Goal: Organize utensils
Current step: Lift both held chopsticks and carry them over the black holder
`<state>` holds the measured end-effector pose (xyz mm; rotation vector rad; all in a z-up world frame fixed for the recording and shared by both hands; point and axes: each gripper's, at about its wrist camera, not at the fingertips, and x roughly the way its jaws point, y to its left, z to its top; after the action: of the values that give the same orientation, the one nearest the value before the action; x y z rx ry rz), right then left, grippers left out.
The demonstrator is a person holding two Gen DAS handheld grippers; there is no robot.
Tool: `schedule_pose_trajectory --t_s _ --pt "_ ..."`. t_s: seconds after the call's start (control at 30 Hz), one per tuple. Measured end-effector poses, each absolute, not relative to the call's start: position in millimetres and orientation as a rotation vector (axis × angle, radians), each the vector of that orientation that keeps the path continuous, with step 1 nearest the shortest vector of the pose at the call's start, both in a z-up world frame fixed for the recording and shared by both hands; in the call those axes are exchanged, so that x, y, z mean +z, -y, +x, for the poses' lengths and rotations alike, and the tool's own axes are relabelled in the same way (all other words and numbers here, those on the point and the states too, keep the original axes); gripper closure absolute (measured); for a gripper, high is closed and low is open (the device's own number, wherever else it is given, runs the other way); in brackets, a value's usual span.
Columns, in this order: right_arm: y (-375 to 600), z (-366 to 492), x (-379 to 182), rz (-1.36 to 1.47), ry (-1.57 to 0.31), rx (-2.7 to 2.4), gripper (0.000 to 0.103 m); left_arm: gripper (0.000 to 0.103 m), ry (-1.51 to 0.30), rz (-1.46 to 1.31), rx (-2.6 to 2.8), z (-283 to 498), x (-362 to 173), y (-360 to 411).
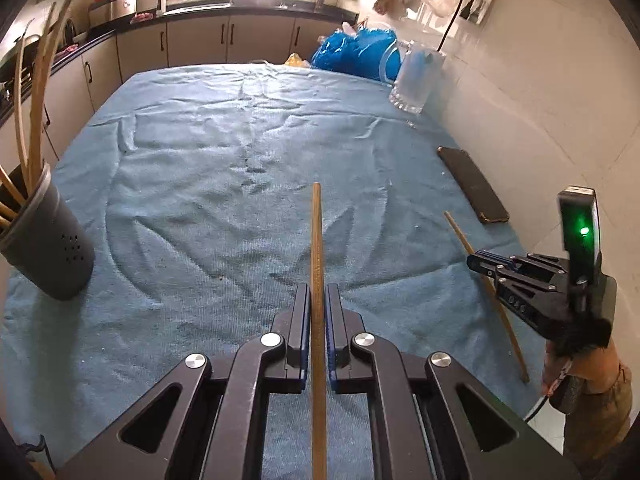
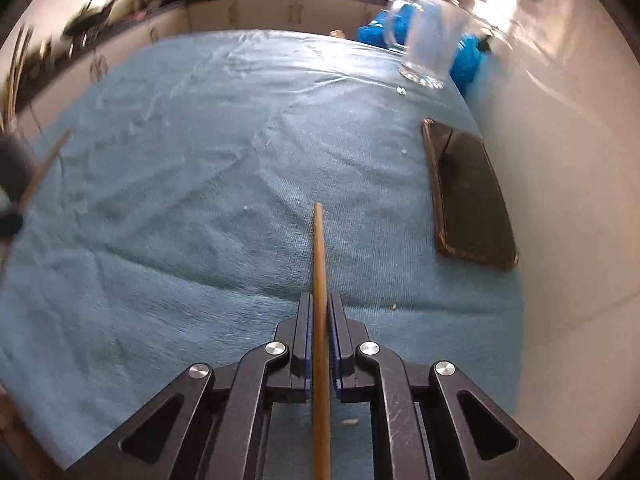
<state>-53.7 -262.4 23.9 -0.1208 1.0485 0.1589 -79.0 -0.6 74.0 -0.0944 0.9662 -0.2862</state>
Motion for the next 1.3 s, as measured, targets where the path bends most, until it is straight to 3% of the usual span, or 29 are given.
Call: schedule_pose_trajectory --t_s 0.57,0.97,1.3 --pt "222 -94 121 0.212 -0.726 0.348 0.095 0.097 -0.751 -0.283 -0.284 -117 142 -89" --pt "109 -40 159 0.317 -0.674 0.578 0.095 0.097 -0.513 -0.336 -0.117 -110 207 -199" --pt "7 9 193 0.405 -0.521 0.683 0.094 0.097 -0.399 -0.383 0.012 -51 204 -239"
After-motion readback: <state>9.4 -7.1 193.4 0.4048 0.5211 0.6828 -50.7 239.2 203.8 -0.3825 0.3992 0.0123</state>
